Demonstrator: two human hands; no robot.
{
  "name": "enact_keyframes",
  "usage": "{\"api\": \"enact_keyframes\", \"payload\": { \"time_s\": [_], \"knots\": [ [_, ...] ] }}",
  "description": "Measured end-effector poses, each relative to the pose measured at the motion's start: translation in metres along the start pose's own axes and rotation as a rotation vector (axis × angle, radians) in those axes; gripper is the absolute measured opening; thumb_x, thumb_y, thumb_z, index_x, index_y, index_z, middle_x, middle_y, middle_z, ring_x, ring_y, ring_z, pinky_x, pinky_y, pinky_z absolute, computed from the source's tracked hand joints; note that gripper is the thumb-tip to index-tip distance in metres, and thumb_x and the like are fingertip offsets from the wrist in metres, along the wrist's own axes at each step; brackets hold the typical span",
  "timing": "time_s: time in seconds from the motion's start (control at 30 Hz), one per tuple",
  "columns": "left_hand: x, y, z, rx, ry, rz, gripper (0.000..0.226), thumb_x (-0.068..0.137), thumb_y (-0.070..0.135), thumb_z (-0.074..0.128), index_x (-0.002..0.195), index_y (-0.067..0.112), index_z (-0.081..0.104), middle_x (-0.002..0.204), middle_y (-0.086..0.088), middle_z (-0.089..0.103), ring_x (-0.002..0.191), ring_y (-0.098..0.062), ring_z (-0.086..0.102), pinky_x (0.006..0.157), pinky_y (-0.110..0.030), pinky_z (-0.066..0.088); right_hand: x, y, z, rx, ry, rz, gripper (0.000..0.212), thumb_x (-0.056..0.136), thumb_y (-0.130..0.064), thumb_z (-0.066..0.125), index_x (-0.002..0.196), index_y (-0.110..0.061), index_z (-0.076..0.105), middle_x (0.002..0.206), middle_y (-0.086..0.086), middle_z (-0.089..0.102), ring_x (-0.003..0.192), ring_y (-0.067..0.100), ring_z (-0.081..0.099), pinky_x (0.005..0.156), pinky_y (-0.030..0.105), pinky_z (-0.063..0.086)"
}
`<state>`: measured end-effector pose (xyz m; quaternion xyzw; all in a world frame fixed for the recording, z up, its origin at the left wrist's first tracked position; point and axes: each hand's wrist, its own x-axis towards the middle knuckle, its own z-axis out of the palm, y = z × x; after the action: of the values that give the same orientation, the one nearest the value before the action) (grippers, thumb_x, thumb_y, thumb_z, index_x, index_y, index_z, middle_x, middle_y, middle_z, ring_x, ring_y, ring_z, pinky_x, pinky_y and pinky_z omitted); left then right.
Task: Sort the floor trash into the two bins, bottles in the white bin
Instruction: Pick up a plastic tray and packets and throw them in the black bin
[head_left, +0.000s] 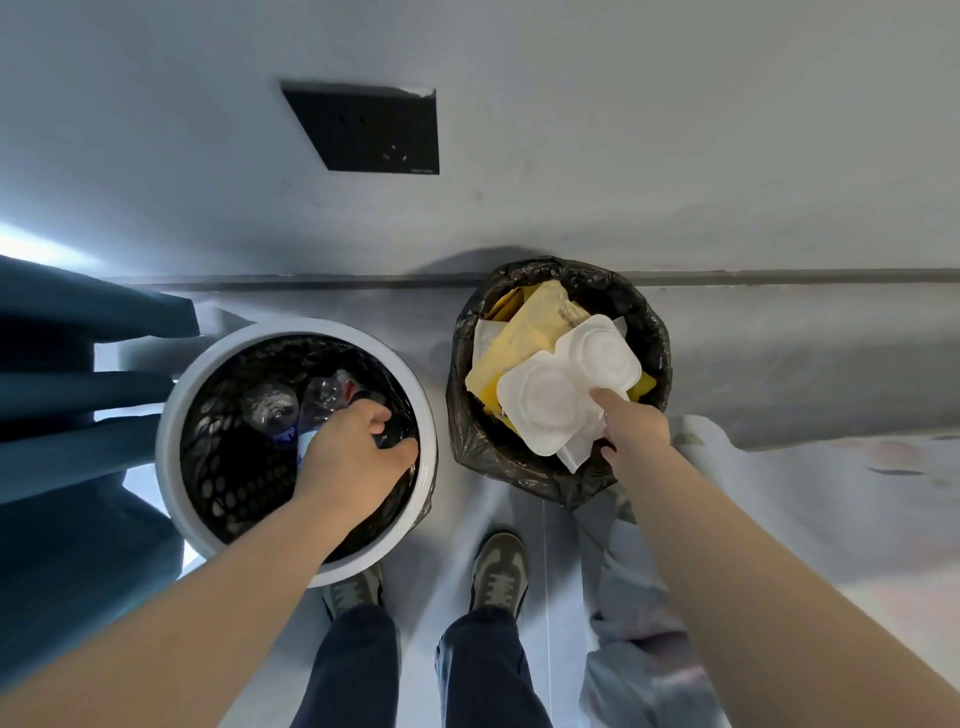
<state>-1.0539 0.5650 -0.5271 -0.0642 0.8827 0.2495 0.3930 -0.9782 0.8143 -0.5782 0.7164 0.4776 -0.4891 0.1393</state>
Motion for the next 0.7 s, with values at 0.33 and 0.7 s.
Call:
{"api": "enact_keyframes", "payload": {
  "time_s": [0.33, 0.7],
  "knots": [
    [-0.048, 0.035, -0.048, 0.051, -0.048, 0.049, 0.044, 0.082, 0.034, 0.067, 0.123, 0.02, 0.055, 0.119, 0.003, 0.061, 0.109, -0.015, 0.057, 0.099, -0.037, 0.046, -0.09, -0.011, -0.054, -0.428, -0.07, -0.337, 0.045, 0.088, -0.028, 0.065, 0.129, -0.013, 0.053, 0.117, 0.009, 0.061, 0.099, 0.026, 0.059, 0.079, 0.035, 0.049],
    [-0.18, 0.084, -0.147, 0.263, -0.148, 0.241, 0.045, 0.086, 0.037, 0.06, 0.126, 0.019, 0.05, 0.126, 0.001, 0.055, 0.114, -0.02, 0.053, 0.096, -0.035, 0.045, -0.278, -0.046, -0.109, -0.925, -0.184, -0.814, 0.05, 0.085, -0.028, 0.063, 0.133, -0.023, 0.048, 0.129, 0.0, 0.055, 0.109, 0.019, 0.058, 0.086, 0.03, 0.049]
  ]
}}
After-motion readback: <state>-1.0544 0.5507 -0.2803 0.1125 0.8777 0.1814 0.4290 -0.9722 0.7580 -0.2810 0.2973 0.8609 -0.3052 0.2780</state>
